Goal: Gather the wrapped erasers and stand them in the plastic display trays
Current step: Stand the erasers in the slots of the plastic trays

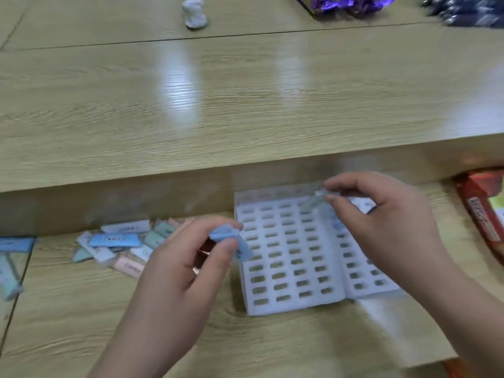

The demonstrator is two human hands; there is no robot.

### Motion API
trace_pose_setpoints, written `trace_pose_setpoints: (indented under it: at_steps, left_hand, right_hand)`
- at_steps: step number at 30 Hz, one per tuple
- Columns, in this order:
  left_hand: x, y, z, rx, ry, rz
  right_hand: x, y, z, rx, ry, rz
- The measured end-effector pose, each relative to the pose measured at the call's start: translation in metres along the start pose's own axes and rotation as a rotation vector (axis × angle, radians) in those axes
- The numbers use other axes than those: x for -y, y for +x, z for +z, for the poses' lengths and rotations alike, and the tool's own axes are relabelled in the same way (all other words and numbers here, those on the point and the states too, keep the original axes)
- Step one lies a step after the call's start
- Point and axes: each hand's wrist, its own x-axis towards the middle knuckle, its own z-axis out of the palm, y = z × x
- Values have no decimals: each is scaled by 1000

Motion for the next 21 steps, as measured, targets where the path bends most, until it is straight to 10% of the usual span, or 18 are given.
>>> trace_pose_setpoints:
  at_steps: [11,21]
  left_hand:
    - [-18,21,45,-65,-26,-47]
    - [-33,24,68,-26,-74,-85]
  right_hand:
    - [-32,26,11,14,-227,-184]
    - [-38,8,-44,-105,90,-172]
